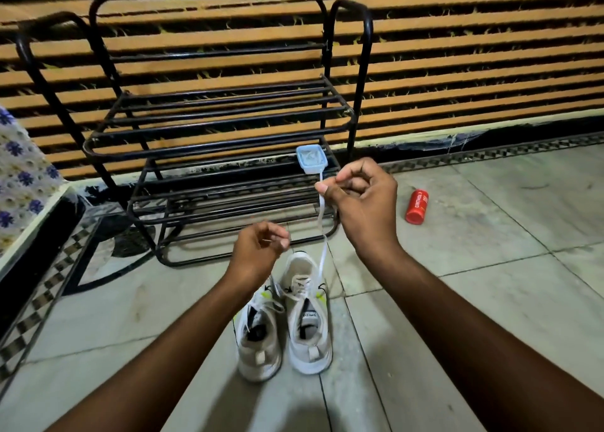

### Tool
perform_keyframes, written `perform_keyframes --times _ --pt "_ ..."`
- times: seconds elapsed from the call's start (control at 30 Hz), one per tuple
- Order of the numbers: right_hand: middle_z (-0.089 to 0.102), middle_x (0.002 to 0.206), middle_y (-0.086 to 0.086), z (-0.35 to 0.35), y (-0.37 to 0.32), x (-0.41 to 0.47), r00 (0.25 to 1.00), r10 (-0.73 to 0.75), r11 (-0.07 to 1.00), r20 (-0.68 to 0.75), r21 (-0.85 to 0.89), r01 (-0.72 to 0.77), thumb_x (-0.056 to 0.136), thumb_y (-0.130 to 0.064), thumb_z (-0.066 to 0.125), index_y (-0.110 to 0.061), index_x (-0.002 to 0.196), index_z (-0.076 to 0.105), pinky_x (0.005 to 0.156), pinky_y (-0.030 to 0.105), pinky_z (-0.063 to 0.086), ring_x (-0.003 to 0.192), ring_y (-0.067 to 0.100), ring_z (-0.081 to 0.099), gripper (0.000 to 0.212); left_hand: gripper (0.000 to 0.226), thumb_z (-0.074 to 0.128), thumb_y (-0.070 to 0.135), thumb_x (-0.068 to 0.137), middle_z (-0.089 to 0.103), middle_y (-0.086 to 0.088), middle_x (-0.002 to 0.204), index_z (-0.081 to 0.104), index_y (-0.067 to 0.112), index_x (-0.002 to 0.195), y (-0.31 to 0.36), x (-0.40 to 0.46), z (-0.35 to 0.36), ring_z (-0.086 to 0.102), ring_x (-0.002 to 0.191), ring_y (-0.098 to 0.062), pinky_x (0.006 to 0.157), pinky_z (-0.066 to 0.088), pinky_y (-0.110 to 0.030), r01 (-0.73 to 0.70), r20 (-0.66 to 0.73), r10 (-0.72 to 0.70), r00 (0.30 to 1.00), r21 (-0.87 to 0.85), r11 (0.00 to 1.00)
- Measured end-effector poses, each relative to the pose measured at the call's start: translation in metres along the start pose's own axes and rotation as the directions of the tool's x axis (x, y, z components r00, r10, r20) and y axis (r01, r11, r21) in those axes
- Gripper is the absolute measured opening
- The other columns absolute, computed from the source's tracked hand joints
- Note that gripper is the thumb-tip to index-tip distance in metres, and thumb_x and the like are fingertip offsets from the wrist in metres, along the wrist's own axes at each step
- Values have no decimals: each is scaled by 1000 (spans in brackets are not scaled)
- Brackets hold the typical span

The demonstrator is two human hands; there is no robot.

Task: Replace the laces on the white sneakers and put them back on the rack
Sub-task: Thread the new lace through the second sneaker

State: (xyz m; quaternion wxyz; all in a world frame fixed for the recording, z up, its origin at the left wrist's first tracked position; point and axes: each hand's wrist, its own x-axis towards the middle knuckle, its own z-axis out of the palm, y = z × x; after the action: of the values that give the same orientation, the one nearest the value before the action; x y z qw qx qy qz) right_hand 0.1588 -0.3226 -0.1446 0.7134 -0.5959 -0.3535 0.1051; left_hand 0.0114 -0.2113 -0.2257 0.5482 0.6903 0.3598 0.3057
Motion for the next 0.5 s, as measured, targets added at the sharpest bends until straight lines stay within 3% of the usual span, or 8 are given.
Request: perform_keyframes --times 0.1,0.23,0.37,0.43,0.5 --pt "74 82 13 -4 19 -3 999 50 998 9 -26 -50 80 0 81 0 90 61 76 49 62 81 23 75 23 36 64 -17 85 73 2 80 73 17 80 -43 2 2 66 74 -7 74 54 -27 -41 122 11 992 240 970" --pt "73 83 17 -6 38 -2 995 95 995 32 -5 -95 82 0 80 0 88 61 72 49 63 81 33 75 20 51 58 -15 70 74 13 88 70 35 79 -84 10 6 68 85 -7 77 58 -33 -172 310 -23 951 589 790" --pt "72 82 18 -6 48 1 995 79 997 55 -9 -78 82 1 80 -1 86 62 65 34 59 78 31 73 18 32 61 3 79 68 6 102 69 30 95 -104 18 10 64 103 -20 85 54 -41 -190 324 -154 933 810 556" --pt "71 82 19 -5 55 3 994 75 997 77 -13 -74 81 1 80 -1 86 63 66 38 60 79 35 72 18 13 60 19 89 66 11 92 65 30 87 -110 22 13 66 99 -22 84 53 -42 -140 283 -148 948 783 606" --pt "70 82 20 -5 63 3 992 78 997 98 -10 -78 81 1 79 -2 86 63 69 45 60 80 38 71 17 13 61 39 95 61 16 84 64 33 84 -115 26 18 63 94 -17 86 52 -41 -121 269 -120 956 731 671"
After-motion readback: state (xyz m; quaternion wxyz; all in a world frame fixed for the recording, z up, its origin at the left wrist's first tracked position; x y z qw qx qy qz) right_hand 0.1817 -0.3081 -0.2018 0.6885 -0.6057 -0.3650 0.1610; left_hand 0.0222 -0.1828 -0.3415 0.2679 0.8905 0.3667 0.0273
